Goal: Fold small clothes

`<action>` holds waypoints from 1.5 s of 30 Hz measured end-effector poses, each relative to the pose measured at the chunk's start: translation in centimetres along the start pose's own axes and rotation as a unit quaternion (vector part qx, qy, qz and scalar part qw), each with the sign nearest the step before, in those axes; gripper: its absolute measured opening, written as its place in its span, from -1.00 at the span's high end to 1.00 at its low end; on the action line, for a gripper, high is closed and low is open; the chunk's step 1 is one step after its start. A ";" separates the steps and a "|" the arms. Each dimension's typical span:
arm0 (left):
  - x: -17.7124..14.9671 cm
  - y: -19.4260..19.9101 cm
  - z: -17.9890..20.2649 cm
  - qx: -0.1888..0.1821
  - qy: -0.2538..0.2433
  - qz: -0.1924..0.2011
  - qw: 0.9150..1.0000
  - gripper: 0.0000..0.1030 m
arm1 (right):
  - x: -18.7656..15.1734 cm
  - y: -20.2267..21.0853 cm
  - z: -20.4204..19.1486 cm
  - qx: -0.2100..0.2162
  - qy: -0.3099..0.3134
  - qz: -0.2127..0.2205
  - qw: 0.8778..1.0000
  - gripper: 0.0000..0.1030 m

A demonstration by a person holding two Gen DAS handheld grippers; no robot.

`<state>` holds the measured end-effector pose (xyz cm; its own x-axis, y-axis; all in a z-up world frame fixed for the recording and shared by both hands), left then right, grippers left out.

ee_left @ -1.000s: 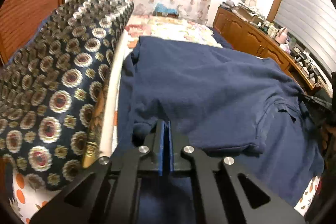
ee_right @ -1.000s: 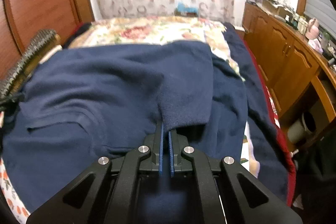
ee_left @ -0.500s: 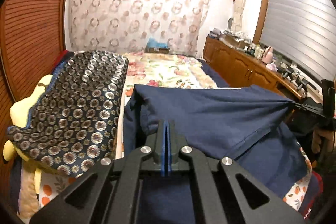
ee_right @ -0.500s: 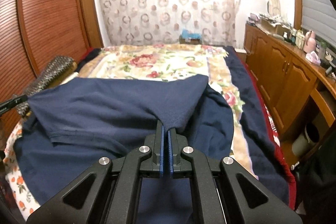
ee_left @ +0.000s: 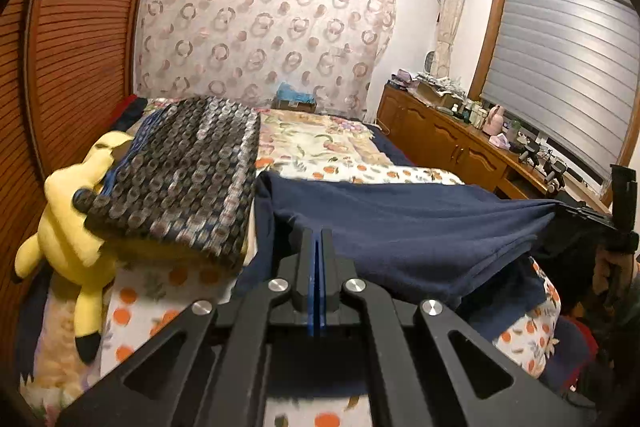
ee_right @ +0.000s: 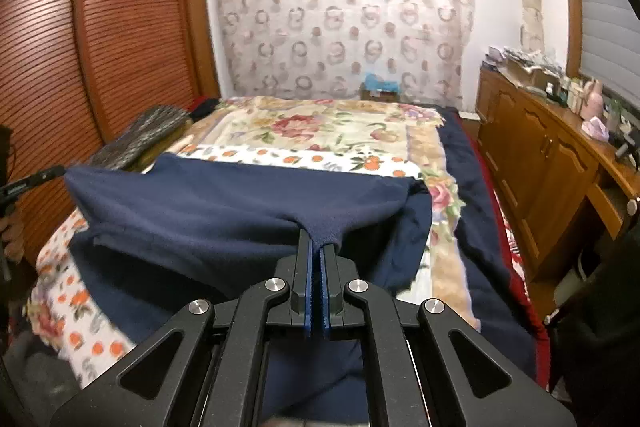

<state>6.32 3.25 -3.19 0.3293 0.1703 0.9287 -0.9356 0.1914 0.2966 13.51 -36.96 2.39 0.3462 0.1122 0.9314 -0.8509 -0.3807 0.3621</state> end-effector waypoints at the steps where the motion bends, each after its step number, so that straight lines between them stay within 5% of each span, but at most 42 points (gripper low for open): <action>1: -0.4 0.3 0.2 0.003 -0.002 -0.004 1.000 1.00 | -0.1 0.4 -0.3 0.002 0.002 -0.002 1.000 0.99; 10: -6.7 -0.2 -1.7 0.053 -0.015 -0.068 0.996 1.00 | -6.3 0.2 -0.7 -0.011 -0.014 -0.071 0.997 0.97; 17: -7.5 -0.5 -1.0 0.043 -0.018 -0.075 0.996 0.98 | -8.8 1.2 1.4 -0.055 -0.020 -0.085 0.995 0.46; 21: -7.8 -1.1 -0.2 0.034 -0.035 -0.078 0.996 0.55 | -9.4 2.2 3.0 -0.082 -0.010 -0.088 0.993 0.35; 23: -8.0 -1.5 0.3 0.021 -0.036 -0.086 0.995 0.11 | -10.2 2.2 3.4 -0.077 -0.020 -0.101 0.992 0.35; 26: -8.5 -2.2 1.1 0.003 -0.041 -0.100 0.994 -0.14 | -11.7 1.5 3.4 -0.069 -0.026 -0.119 0.990 0.35; 32: -8.7 -2.8 1.7 0.010 -0.046 -0.109 0.993 -0.14 | -13.1 0.4 3.6 -0.074 -0.027 -0.132 0.988 0.36; 36: -8.6 -3.1 2.0 0.016 -0.053 -0.110 0.992 -0.14 | -13.3 0.7 2.9 -0.051 -0.012 -0.130 0.990 0.91; 45: -8.5 -3.4 1.3 0.034 -0.049 -0.101 0.993 -0.14 | -11.8 5.3 4.7 -0.087 0.027 -0.141 0.986 0.95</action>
<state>6.55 -0.09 -11.83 0.4996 0.0396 0.8654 -0.8597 0.1450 0.4897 6.78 -44.57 -6.86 0.5600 0.2423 0.7923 -0.7808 -0.1655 0.6025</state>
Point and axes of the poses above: each gripper's, at about its wrist camera, not at the fingertips, and y roughly against the way its jaws point, z to its right, x to its top, the point moved 6 cm from there along -y, roughly the way its jaws point, and after that the axes turned 13 degrees about z, right-handed, at the moved point
